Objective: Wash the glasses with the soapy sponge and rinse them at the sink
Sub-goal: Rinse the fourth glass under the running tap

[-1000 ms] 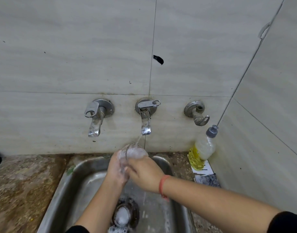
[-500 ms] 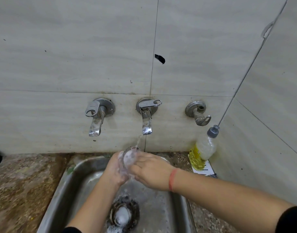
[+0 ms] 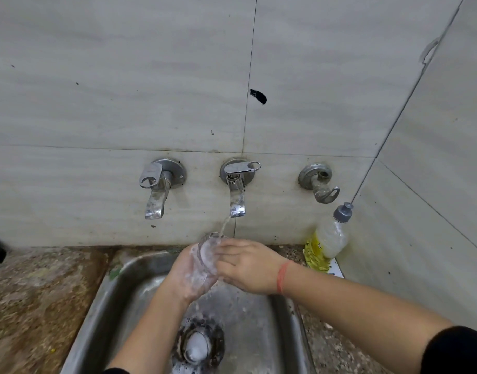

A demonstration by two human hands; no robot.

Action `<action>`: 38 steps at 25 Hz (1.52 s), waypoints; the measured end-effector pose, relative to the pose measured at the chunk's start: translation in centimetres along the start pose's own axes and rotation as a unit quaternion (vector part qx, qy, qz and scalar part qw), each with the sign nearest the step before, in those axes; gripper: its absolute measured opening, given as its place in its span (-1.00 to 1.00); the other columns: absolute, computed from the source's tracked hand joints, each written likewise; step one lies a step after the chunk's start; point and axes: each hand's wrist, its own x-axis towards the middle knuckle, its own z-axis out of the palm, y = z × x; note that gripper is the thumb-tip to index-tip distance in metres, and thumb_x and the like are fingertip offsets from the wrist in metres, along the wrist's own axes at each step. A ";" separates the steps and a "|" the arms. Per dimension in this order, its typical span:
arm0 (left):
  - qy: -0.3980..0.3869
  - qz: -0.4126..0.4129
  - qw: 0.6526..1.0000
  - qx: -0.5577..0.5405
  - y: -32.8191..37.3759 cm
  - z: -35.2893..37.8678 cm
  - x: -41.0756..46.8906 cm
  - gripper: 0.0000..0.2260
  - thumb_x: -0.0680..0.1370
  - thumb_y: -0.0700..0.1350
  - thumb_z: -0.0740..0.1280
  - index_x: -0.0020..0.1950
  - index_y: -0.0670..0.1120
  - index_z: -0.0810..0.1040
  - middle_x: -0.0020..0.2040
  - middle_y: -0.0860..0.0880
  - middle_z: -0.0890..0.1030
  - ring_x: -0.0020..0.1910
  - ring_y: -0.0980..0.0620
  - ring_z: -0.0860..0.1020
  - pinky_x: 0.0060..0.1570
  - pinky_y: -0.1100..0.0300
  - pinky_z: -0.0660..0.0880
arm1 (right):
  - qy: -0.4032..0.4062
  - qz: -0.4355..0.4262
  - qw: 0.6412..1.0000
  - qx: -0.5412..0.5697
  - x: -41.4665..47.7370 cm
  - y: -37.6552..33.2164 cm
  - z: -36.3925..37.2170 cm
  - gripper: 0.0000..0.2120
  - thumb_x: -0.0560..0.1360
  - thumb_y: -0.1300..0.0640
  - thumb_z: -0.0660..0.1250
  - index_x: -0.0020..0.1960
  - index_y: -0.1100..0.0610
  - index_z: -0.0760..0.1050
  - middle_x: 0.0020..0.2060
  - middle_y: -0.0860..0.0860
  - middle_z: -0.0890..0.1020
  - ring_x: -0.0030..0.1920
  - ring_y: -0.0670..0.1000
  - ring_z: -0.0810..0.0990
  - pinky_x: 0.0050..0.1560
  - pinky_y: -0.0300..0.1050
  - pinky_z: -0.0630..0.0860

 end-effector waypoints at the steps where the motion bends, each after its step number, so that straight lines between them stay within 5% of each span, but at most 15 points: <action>1: -0.012 0.016 1.000 0.007 0.0 0.0 0.0 -0.72 0.21 -0.38 0.53 -0.16 -0.27 0.53 -0.33 -0.13 0.51 -0.42 -0.02 0.53 -0.49 0.22 0.53 | -0.006 0.048 0.998 0.031 0.3 -0.2 0.1 -0.76 0.59 0.06 0.17 -0.09 0.16 0.54 -0.14 0.09 0.66 0.00 0.12 0.61 0.33 0.00 0.38; 5: 0.053 0.143 0.988 -0.021 -0.7 -0.2 1.1 -0.85 0.36 -0.24 0.25 -0.13 -0.26 0.54 -0.21 -0.18 0.52 -0.28 -0.07 0.56 -0.28 0.18 0.57 | 0.004 0.319 0.902 0.289 3.2 -3.9 -0.4 -0.61 0.54 -0.06 0.00 -0.14 0.19 0.47 -0.23 0.14 0.60 -0.17 0.14 0.54 0.01 0.05 0.49; 6: 0.058 0.136 0.989 -0.027 -0.8 -0.2 0.9 -0.82 0.35 -0.22 0.22 -0.17 -0.28 0.55 -0.22 -0.19 0.53 -0.31 -0.09 0.58 -0.32 0.19 0.58 | -0.013 0.298 0.910 0.289 3.0 -3.7 -0.4 -0.57 0.52 -0.08 -0.02 -0.11 0.20 0.49 -0.20 0.13 0.61 -0.13 0.13 0.55 0.07 0.02 0.48; 8: 0.087 0.080 0.993 -0.003 -0.5 -0.2 0.1 -0.78 0.35 -0.18 0.23 -0.23 -0.31 0.59 -0.28 -0.20 0.57 -0.40 -0.09 0.59 -0.45 0.20 0.56 | -0.009 0.134 0.985 0.111 1.1 -2.3 -0.1 -0.65 0.55 -0.01 0.04 -0.07 0.16 0.53 -0.13 0.08 0.63 0.02 0.10 0.56 0.35 0.03 0.33; 10: 0.093 0.021 0.995 0.005 0.1 -0.7 -0.2 -0.75 0.48 -0.13 0.24 -0.14 -0.30 0.60 -0.25 -0.21 0.60 -0.38 -0.11 0.60 -0.46 0.17 0.58 | 0.031 0.018 0.999 -0.020 -0.4 -0.7 0.6 -0.77 0.58 0.08 0.15 -0.05 0.14 0.56 -0.10 0.04 0.63 0.11 0.04 0.56 0.44 0.13 0.20; 12: 0.083 -0.003 0.996 0.005 0.4 -1.1 0.4 -0.71 0.58 -0.01 0.20 0.00 -0.20 0.58 -0.17 -0.14 0.61 -0.29 -0.06 0.60 -0.35 0.16 0.58 | 0.077 0.051 0.996 0.020 -0.1 -1.1 0.7 -0.81 0.56 0.11 0.18 -0.09 0.15 0.53 -0.18 0.05 0.59 -0.01 0.03 0.52 0.40 0.11 0.26; 14: 0.052 -0.004 0.999 -0.001 0.0 -0.6 0.9 -0.73 0.55 -0.04 0.20 0.00 -0.21 0.57 -0.17 -0.12 0.60 -0.26 -0.03 0.61 -0.26 0.15 0.59 | 0.101 0.177 0.970 0.134 1.0 -2.2 0.1 -0.76 0.57 0.07 0.12 -0.17 0.15 0.46 -0.28 0.05 0.53 -0.17 0.03 0.46 0.14 -0.03 0.42; 17: 0.078 0.016 0.996 0.030 -0.7 0.1 1.6 -0.71 0.58 -0.13 0.14 0.05 -0.29 0.56 -0.07 -0.23 0.62 -0.12 -0.10 0.62 0.10 0.03 0.54 | 0.114 0.374 0.855 0.341 1.3 -1.5 -1.2 -0.65 0.59 0.01 0.06 -0.24 0.16 0.44 -0.35 0.08 0.55 -0.29 0.07 0.51 -0.23 -0.05 0.41; 20: 0.159 0.027 0.982 0.093 -0.9 0.8 3.0 -0.68 0.62 -0.17 0.09 -0.13 -0.32 0.55 -0.28 -0.22 0.61 -0.36 -0.09 0.60 -0.34 0.21 0.58 | 0.120 0.488 0.661 0.556 0.7 -0.9 -2.6 -0.65 0.64 0.16 0.08 -0.27 0.17 0.47 -0.46 0.03 0.54 -0.42 -0.01 0.49 -0.28 -0.16 0.46; 23: 0.251 0.079 0.926 0.270 -1.4 1.5 4.8 -0.77 0.60 -0.28 0.17 -0.26 -0.21 0.42 -0.30 -0.16 0.47 -0.33 -0.07 0.46 -0.29 0.15 0.44 | 0.107 0.601 0.488 0.624 0.1 -0.3 -3.5 -0.65 0.62 0.20 0.08 -0.32 0.16 0.42 -0.55 0.02 0.46 -0.59 -0.06 0.36 -0.50 -0.27 0.30; 26: 0.315 0.118 0.813 0.475 -1.7 1.9 6.2 -0.89 0.46 -0.24 0.27 -0.27 -0.19 0.49 -0.20 -0.24 0.55 -0.23 -0.13 0.51 -0.15 0.00 0.51 | 0.085 0.658 0.385 0.641 -1.2 0.5 -3.3 -0.62 0.59 0.17 0.06 -0.38 0.12 0.38 -0.56 -0.03 0.33 -0.61 -0.09 0.23 -0.51 -0.31 0.17; 28: 0.349 0.111 0.682 0.633 -1.8 2.0 6.5 -0.75 0.54 -0.10 0.16 0.00 -0.19 0.58 0.00 -0.23 0.61 -0.08 -0.17 0.54 -0.09 0.04 0.47 | 0.088 0.673 0.347 0.648 -2.0 0.6 -3.1 -0.61 0.57 0.16 0.07 -0.39 0.12 0.44 -0.56 -0.06 0.32 -0.62 -0.10 0.23 -0.53 -0.35 0.24; 30: 0.368 0.108 0.630 0.675 -1.8 2.1 6.8 -0.61 0.60 0.06 0.06 0.23 -0.11 0.53 0.15 -0.18 0.59 0.02 -0.18 0.54 0.01 0.08 0.46 | 0.092 0.679 0.325 0.651 -2.5 0.6 -2.9 -0.62 0.56 0.16 0.08 -0.37 0.12 0.47 -0.58 -0.07 0.33 -0.63 -0.10 0.25 -0.52 -0.33 0.29; 35: 0.312 0.004 0.756 0.575 -1.7 1.4 8.1 -0.79 0.57 -0.19 0.13 -0.21 -0.17 0.46 -0.23 -0.14 0.52 -0.33 -0.04 0.43 -0.23 0.14 0.43 | 0.078 0.687 0.327 0.644 -2.0 0.6 -1.9 -0.53 0.55 0.15 0.09 -0.49 0.11 0.51 -0.61 -0.09 0.36 -0.65 -0.11 0.28 -0.52 -0.34 0.28; 38: 0.287 -0.058 0.789 0.541 -1.3 0.8 6.6 -0.73 0.59 -0.22 0.12 -0.29 -0.14 0.45 -0.35 -0.08 0.51 -0.35 -0.01 0.43 -0.24 0.20 0.37 | 0.057 0.690 0.335 0.639 -1.1 0.3 -1.4 -0.66 0.56 0.14 0.09 -0.36 0.11 0.41 -0.62 -0.07 0.39 -0.68 -0.12 0.31 -0.53 -0.30 0.37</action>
